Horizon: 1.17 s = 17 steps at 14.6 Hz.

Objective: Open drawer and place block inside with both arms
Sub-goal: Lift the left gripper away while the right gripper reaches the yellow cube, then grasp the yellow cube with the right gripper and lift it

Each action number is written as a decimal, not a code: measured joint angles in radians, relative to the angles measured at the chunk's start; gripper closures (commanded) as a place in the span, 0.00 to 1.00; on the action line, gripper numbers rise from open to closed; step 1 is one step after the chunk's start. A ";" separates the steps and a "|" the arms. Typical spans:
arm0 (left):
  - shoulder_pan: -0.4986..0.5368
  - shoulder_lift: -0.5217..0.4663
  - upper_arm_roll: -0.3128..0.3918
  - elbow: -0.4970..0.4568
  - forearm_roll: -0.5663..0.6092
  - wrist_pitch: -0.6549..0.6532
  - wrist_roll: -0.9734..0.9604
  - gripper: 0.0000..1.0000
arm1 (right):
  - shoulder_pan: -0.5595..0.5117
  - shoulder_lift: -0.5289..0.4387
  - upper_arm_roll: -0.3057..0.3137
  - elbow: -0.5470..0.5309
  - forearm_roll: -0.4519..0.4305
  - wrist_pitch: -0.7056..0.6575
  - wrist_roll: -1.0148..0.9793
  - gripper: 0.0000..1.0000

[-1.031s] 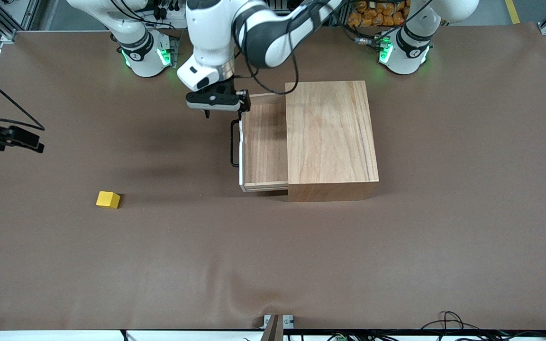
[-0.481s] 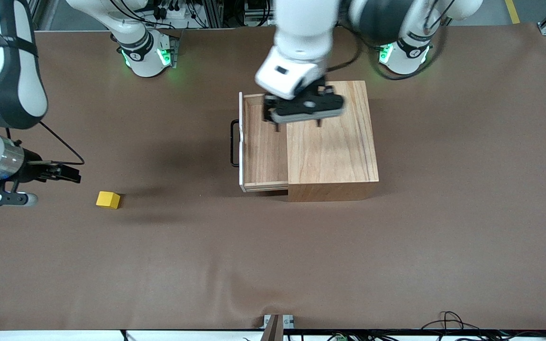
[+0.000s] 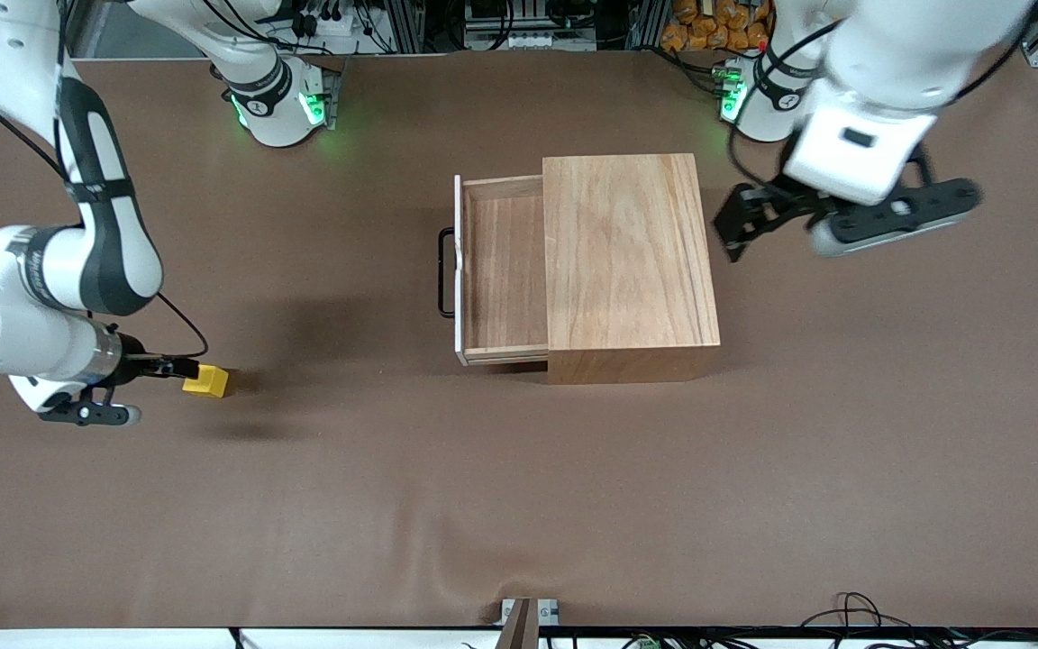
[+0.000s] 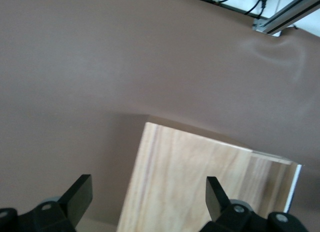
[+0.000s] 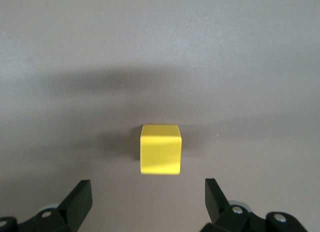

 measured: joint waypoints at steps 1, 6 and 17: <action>0.031 -0.027 0.000 -0.027 0.000 -0.015 0.043 0.00 | 0.001 0.025 0.002 -0.001 0.000 0.034 -0.002 0.00; 0.202 -0.092 0.000 -0.104 0.000 -0.080 0.295 0.00 | 0.000 0.102 0.002 0.000 0.000 0.110 -0.072 0.00; 0.322 -0.239 -0.033 -0.344 0.000 -0.070 0.484 0.00 | 0.004 0.158 0.002 -0.029 0.051 0.162 -0.001 0.28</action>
